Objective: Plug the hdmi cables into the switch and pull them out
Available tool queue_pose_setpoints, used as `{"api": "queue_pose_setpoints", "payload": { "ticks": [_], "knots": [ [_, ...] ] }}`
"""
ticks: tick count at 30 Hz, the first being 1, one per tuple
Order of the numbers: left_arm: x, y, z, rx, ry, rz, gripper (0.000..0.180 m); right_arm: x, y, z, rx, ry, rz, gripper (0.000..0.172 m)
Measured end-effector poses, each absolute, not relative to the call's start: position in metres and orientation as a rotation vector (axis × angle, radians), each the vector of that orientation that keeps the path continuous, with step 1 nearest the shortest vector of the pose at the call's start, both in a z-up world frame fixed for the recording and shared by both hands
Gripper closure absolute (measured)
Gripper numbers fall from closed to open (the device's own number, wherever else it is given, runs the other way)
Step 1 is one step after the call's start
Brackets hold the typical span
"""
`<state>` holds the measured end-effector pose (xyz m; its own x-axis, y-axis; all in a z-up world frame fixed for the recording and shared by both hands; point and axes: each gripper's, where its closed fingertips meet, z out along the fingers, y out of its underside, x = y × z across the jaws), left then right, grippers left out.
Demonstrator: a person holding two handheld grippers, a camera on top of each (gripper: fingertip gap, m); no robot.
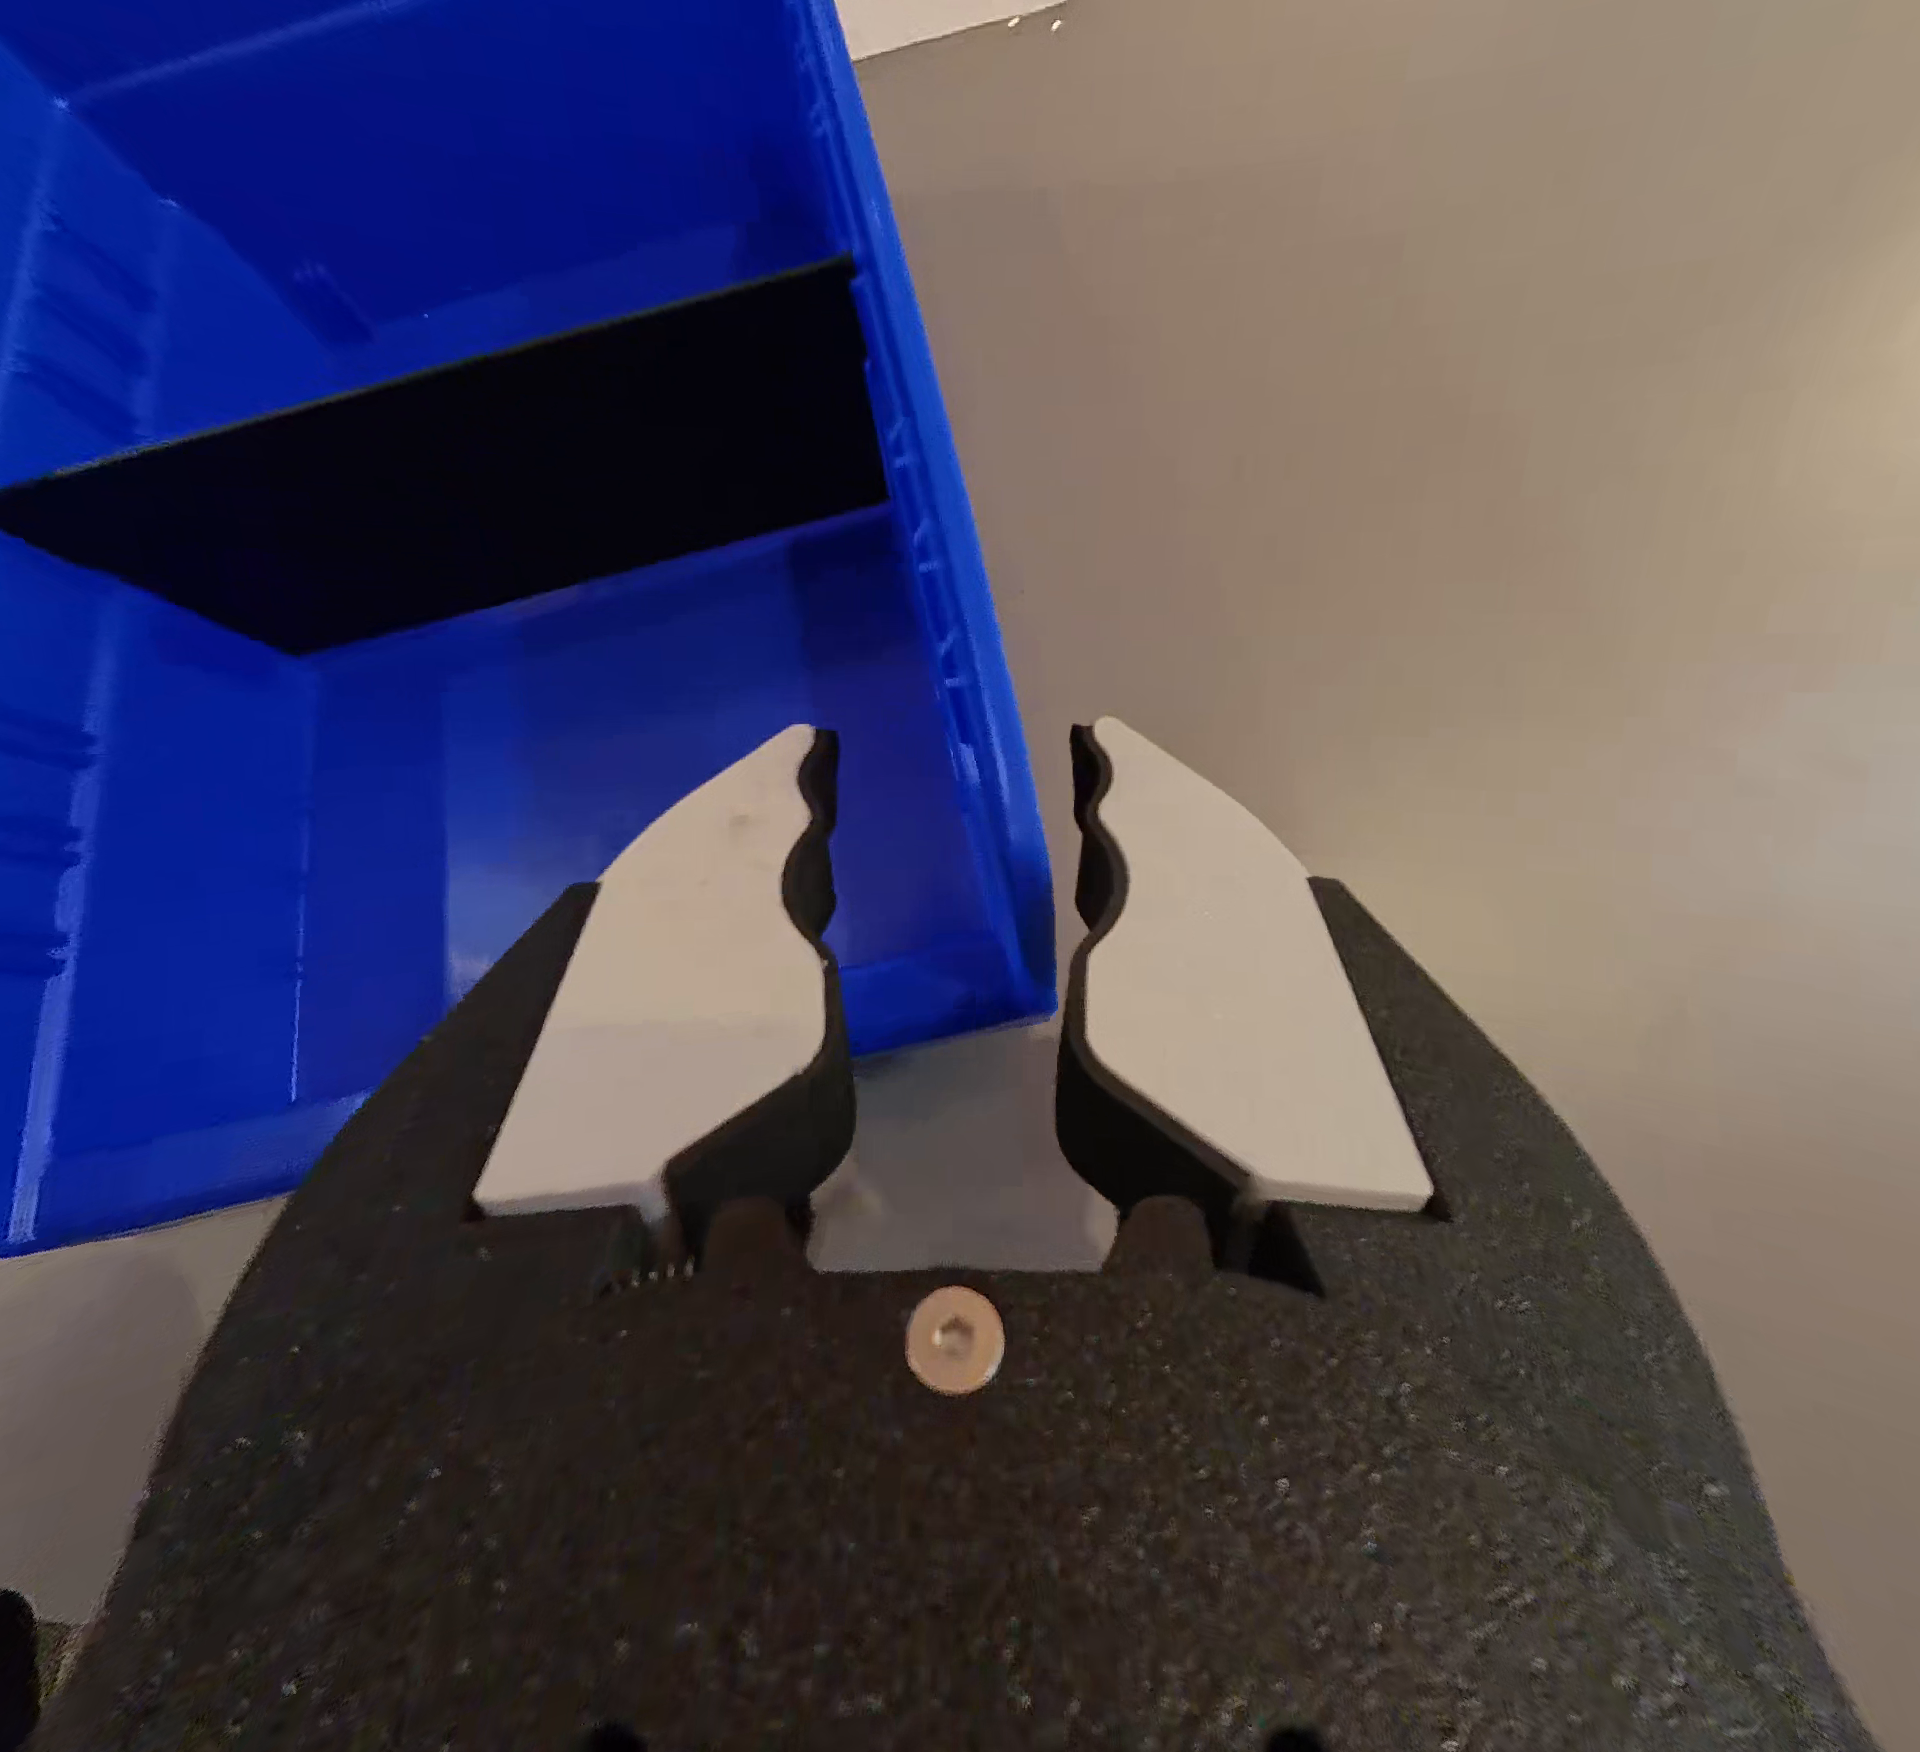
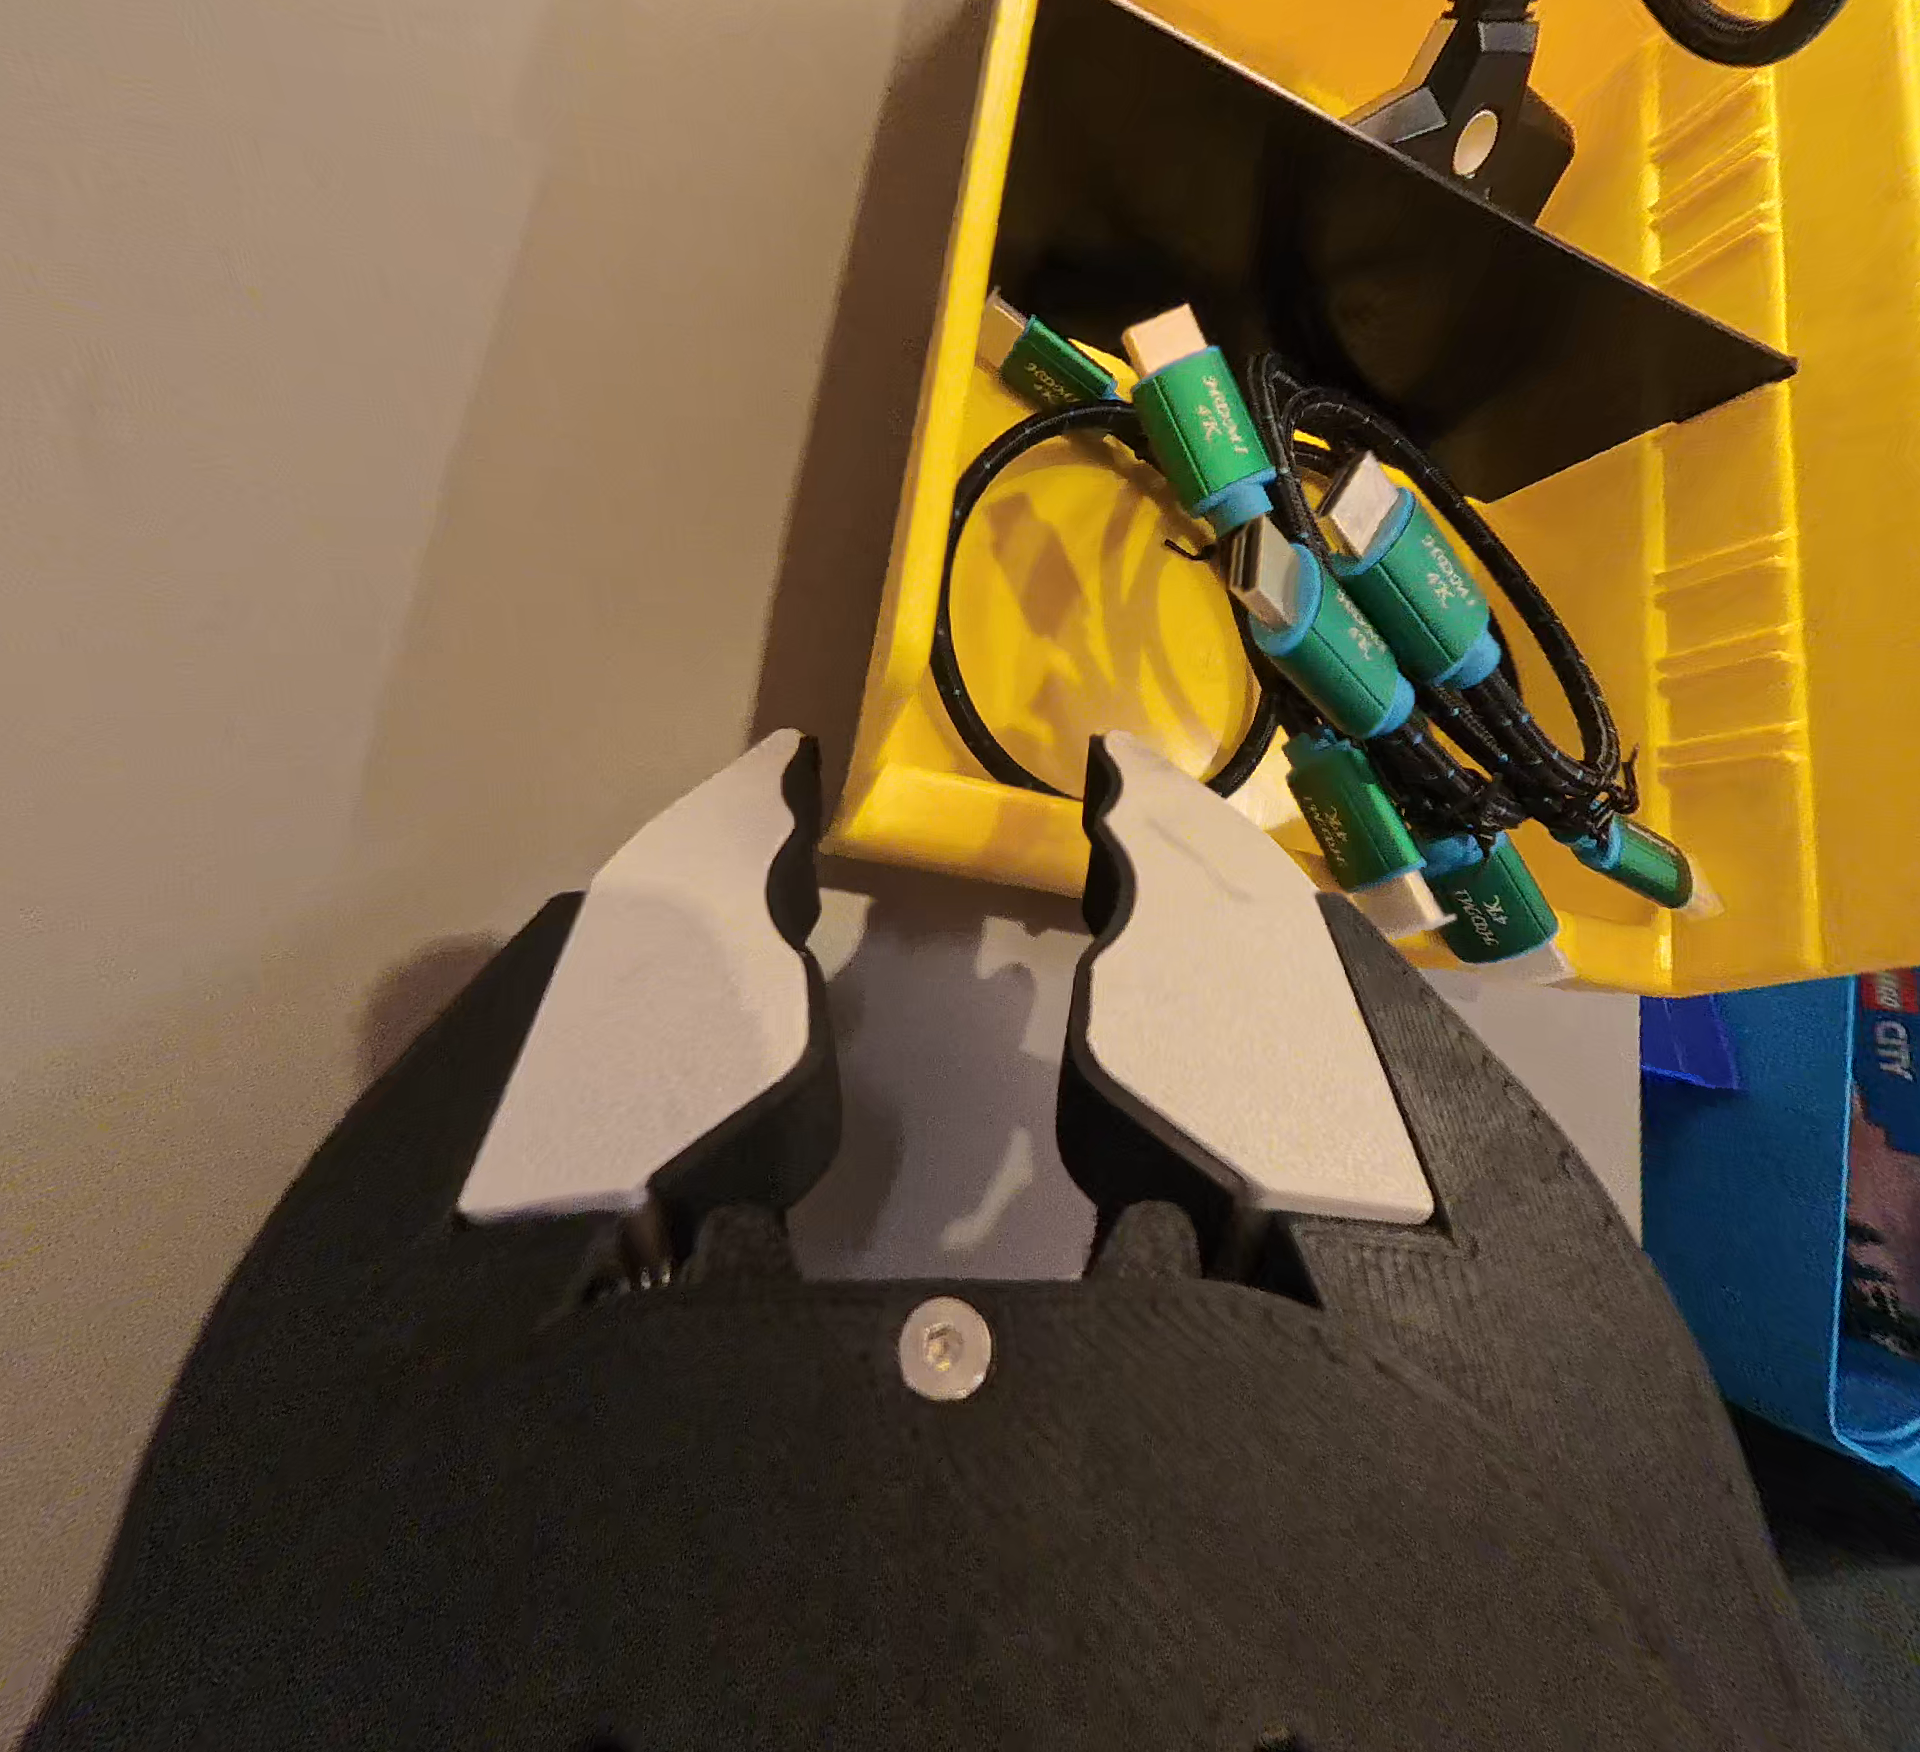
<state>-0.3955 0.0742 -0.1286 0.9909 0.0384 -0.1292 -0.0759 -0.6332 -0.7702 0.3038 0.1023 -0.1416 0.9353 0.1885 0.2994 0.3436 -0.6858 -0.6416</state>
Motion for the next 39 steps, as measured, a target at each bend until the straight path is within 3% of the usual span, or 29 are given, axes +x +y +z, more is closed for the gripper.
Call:
{"api": "queue_pose_setpoints", "payload": {
  "ticks": [10, 14, 17, 21, 28, 39],
  "knots": [
    [-0.394, 0.085, -0.136, -2.248, 0.127, 0.196, 0.167, 0.301, 0.124, -0.153, -2.308, -0.345, -0.436, 0.148],
    [-0.397, 0.087, -0.135, -2.224, 0.119, 0.221, 0.169, 0.298, 0.126, -0.152, -2.291, -0.295, -0.449, 0.155],
    [-0.402, 0.086, -0.134, -2.208, 0.104, 0.235, 0.171, 0.303, 0.127, -0.145, -2.237, -0.26, -0.53, 0.141],
    [-0.405, 0.085, -0.134, -2.186, 0.088, 0.225, 0.172, 0.303, 0.13, -0.131, -2.153, -0.259, -0.565, 0.135],
    [-0.404, 0.081, -0.134, -2.182, 0.151, 0.205, 0.173, 0.279, 0.142, -0.133, -2.104, -0.35, -0.391, 0.164],
    [-0.369, 0.054, -0.134, -2.131, 0.506, -0.024, 0.175, 0.261, 0.146, -0.133, -2.048, -0.474, -0.211, 0.167]
  ]
}}
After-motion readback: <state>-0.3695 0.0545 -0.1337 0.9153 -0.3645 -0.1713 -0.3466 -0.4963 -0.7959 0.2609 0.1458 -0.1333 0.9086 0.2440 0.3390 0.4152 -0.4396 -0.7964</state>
